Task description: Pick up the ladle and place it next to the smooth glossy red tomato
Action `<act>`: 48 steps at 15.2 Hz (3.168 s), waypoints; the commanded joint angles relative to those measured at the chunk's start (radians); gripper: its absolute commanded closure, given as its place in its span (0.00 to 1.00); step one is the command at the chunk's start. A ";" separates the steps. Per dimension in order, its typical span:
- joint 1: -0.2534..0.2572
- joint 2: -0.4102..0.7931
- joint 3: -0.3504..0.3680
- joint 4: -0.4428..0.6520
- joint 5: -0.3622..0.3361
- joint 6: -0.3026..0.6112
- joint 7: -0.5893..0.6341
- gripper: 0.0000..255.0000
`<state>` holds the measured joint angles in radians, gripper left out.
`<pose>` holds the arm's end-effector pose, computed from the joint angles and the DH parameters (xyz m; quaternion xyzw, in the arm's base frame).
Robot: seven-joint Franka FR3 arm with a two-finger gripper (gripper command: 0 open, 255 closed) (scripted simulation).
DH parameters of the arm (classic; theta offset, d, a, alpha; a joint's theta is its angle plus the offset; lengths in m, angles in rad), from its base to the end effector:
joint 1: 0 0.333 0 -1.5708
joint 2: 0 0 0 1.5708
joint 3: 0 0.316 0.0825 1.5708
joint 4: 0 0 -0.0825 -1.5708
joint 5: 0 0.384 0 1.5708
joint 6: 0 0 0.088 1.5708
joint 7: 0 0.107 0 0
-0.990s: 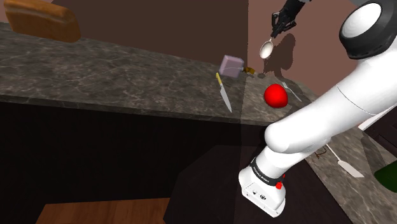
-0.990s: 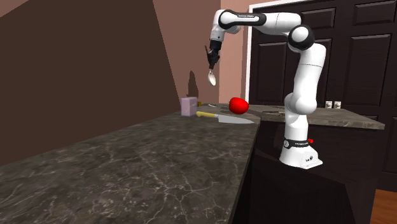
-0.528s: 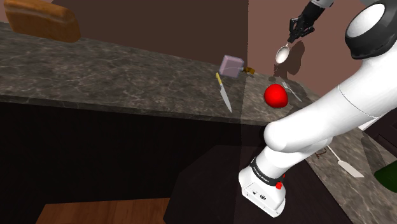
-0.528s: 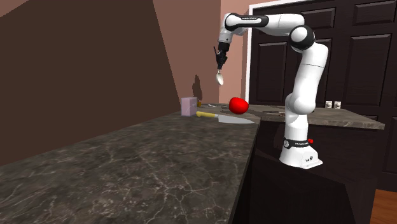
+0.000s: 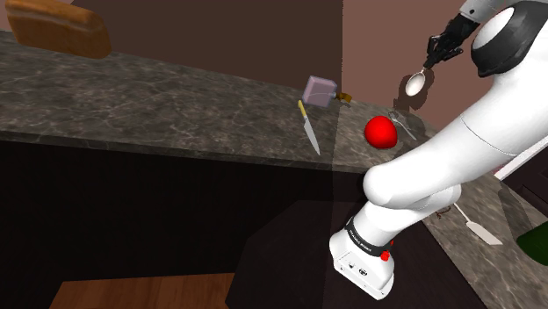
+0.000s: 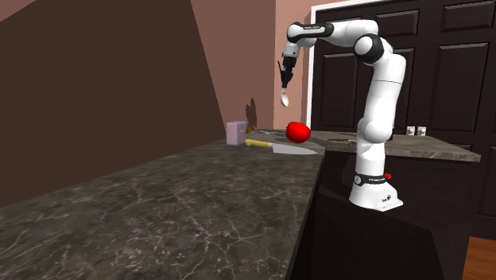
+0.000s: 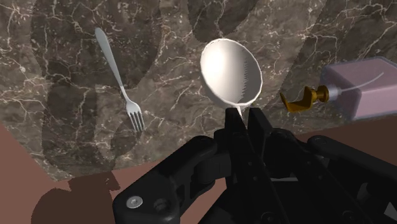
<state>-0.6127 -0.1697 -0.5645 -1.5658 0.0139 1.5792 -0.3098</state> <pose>0.1682 -0.4800 0.7028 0.9035 -0.4182 0.0930 0.0145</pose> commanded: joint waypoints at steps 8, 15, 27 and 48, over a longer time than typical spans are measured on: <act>-0.009 -0.055 0.004 -0.171 -0.028 0.123 -0.005 1.00; -0.014 -0.080 0.007 -0.288 -0.041 0.219 -0.003 1.00; -0.021 -0.093 0.000 -0.461 -0.049 0.380 -0.009 1.00; -0.020 -0.037 -0.033 -0.671 -0.018 0.638 -0.054 1.00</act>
<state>-0.6305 -0.2035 -0.5983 -2.2136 0.0023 2.2614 -0.3669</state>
